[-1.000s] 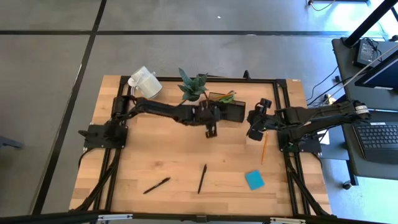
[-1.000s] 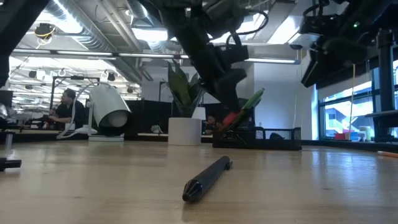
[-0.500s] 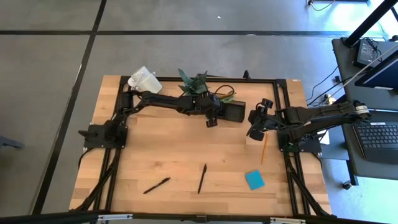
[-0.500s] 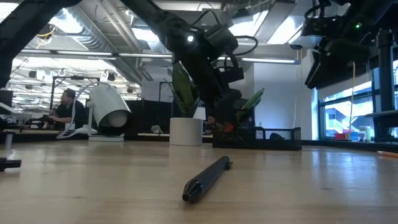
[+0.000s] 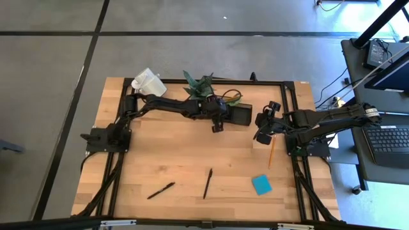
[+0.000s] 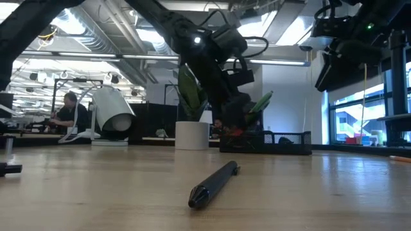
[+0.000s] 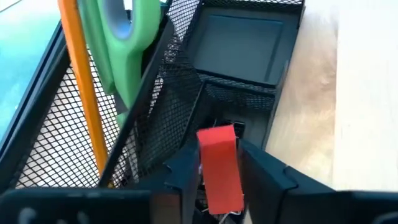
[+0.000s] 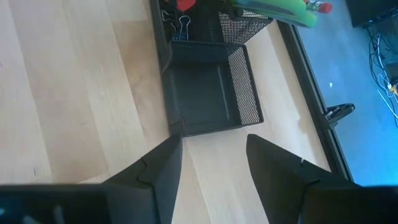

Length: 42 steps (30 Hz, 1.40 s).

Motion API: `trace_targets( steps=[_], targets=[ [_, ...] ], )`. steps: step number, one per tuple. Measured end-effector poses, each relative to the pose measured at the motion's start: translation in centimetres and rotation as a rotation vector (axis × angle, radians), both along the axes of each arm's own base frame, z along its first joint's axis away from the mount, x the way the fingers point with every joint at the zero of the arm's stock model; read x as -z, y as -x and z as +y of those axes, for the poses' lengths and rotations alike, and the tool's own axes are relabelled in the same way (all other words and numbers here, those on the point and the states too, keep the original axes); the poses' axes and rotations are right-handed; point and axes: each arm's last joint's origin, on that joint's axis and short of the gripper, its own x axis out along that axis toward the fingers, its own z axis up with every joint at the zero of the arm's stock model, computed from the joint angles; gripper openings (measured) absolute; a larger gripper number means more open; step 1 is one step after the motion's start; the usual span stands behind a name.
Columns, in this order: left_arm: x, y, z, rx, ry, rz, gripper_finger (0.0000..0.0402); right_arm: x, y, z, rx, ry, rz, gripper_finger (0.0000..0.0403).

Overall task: Pick and place office supplies into organizer
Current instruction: Put the red eraser into the desk organizer, then put the right black pen into the desk organizer

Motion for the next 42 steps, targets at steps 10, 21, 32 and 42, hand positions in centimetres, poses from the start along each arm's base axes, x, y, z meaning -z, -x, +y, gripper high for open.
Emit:
trace_targets(
  steps=[10, 21, 32, 42],
  targets=[
    [-3.1, 0.8, -0.7, -0.03, -0.045, -0.031, 0.0145, 0.0, 0.0, 0.0, 0.0, -0.003, 0.0, 0.0183],
    [-8.1, 4.2, -11.5, 0.017, 0.359, 0.009, 0.0141, 0.0, 0.0, 0.0, 0.002, -0.005, 0.001, 0.0183],
    [-6.8, 5.2, -22.7, -0.143, 0.645, -0.02, 0.0136, -0.1, -0.1, 0.0, 0.002, -0.006, -0.016, 0.0183],
    [-5.2, 2.1, -27.8, -0.235, 0.621, 0.139, 0.0136, -0.2, -0.5, 0.1, -0.004, -0.016, -0.052, 0.0183]
  ],
)
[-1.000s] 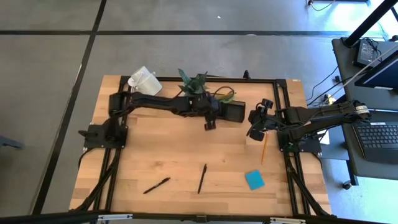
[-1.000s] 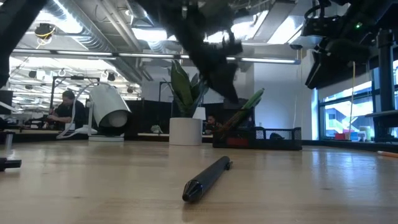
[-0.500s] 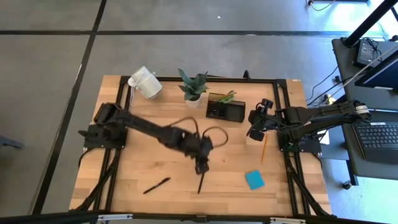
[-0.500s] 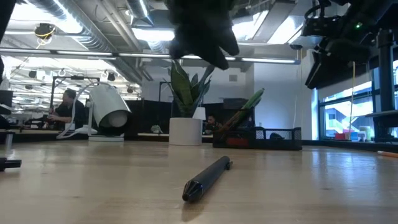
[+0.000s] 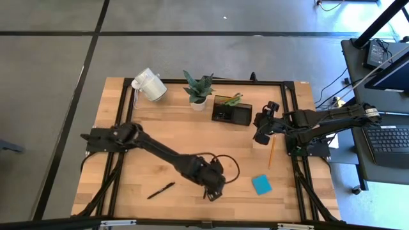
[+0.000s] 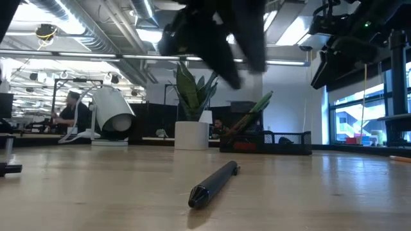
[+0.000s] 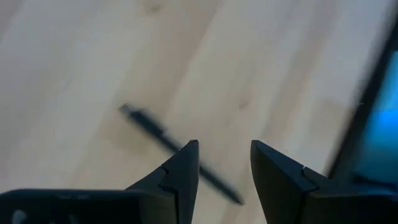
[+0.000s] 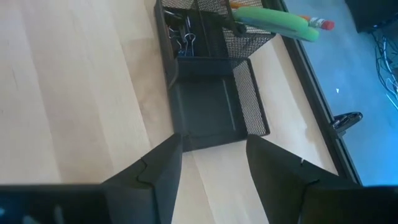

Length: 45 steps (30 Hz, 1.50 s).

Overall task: Pick and place office supplies into organizer
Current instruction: Put the right black pen into the desk organizer

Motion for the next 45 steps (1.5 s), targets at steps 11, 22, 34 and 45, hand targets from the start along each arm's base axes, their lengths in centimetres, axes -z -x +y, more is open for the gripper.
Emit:
trace_targets(
  steps=[11, 22, 34, 45],
  targets=[
    [2.7, -2.6, -3.1, -0.161, 0.092, 0.194, 0.0136, 0.0, 0.0, 0.0, -0.021, 0.012, 0.012, 0.0183],
    [3.5, -1.5, -3.9, -0.318, 0.152, 0.309, 0.0136, 0.0, 0.0, 0.0, -0.057, 0.035, 0.033, 0.0183],
    [6.0, -1.8, -4.7, -0.334, 0.206, 0.386, 0.0122, -0.2, -0.3, 0.0, -0.079, 0.047, 0.012, 0.0183],
    [7.3, -2.2, -4.6, -0.381, 0.196, 0.388, 0.0118, -0.2, -0.3, 0.0, -0.079, 0.047, 0.012, 0.0183]
  ],
)
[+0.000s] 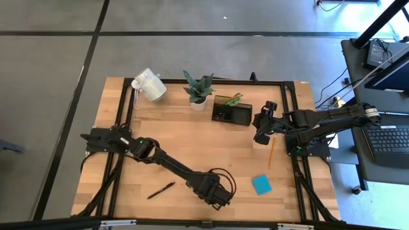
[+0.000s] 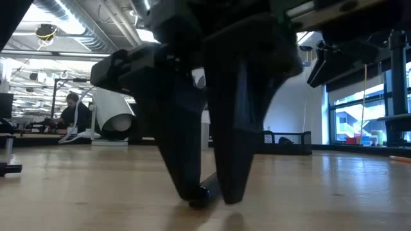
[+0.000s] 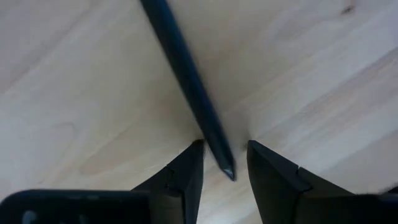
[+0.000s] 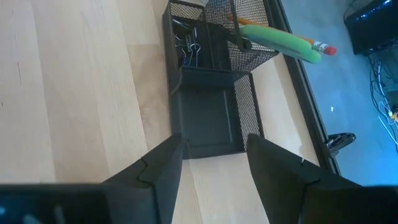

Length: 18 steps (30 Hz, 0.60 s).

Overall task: Pick and place office supplies into organizer
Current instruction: Put the right black pen into the desk organizer

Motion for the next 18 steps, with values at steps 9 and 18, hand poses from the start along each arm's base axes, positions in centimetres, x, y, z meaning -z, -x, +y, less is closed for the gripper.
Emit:
trace_targets(
  steps=[9, 18],
  targets=[
    [1.8, -0.1, 0.1, 0.009, 0.038, 0.076, 0.0118, 0.0, 0.0, 0.0, 0.0, 0.0, 0.0, 0.0183],
    [1.8, -0.1, 0.1, 0.069, 0.029, 0.066, 0.0118, 0.0, 0.0, 0.0, 0.001, 0.0, 0.001, 0.0183]
  ],
)
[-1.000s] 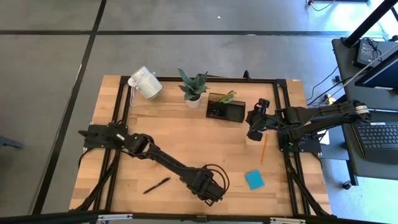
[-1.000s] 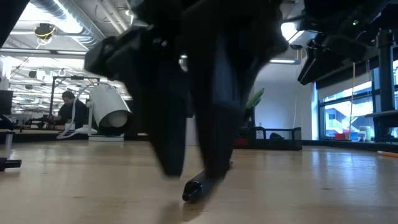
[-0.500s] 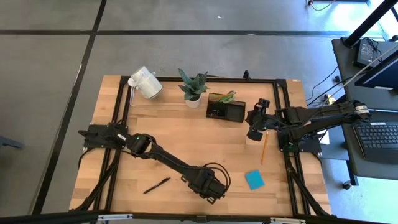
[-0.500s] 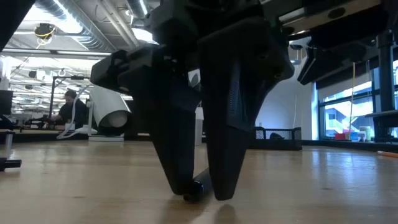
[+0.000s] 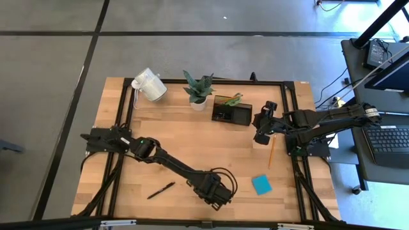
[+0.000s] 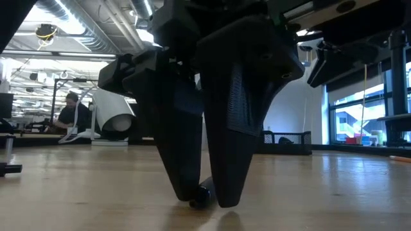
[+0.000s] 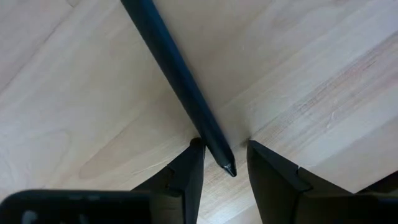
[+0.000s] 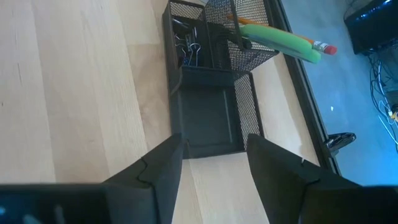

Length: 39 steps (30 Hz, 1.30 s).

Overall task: Pick and place office supplies into organizer
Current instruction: Put the right black pen into the desk organizer

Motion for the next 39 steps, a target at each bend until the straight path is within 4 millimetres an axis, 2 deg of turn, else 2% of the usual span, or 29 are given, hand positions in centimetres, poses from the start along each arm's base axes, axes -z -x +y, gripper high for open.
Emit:
trace_targets(
  steps=[10, 18, 20, 25, 29, 35, 39],
  targets=[
    [0.0, 0.0, 0.0, 0.012, 0.004, -0.002, 0.011, 0.0, 0.0, 0.0, -0.001, 0.0, 0.001, 0.0183],
    [0.2, 0.1, 0.6, 0.045, 0.003, 0.036, 0.0033, 0.0, 0.0, 0.0, 0.022, -0.018, -0.015, 0.0183],
    [0.2, 0.0, 0.9, 0.118, 0.015, 0.032, 0.002, 0.0, 0.0, 0.1, 0.022, -0.064, -0.025, 0.0183],
    [0.2, -0.3, 1.9, 0.268, -0.007, 0.006, 0.0018, 0.5, -0.1, 0.7, -0.033, -0.279, -0.034, 0.0183],
    [0.2, -0.6, 2.7, 0.384, -0.034, -0.013, 0.0018, 3.6, -0.1, 1.0, -0.06, -0.389, -0.053, 0.0183],
    [0.2, -1.1, 3.8, 0.494, -0.132, -0.047, 0.0018, 9.6, 0.6, 1.5, -0.177, -0.569, -0.239, 0.0183],
    [0.1, -1.4, 4.3, 0.534, -0.228, -0.07, 0.0018, 11.1, 1.1, 1.8, -0.296, -0.685, -0.4, 0.0183]
  ],
)
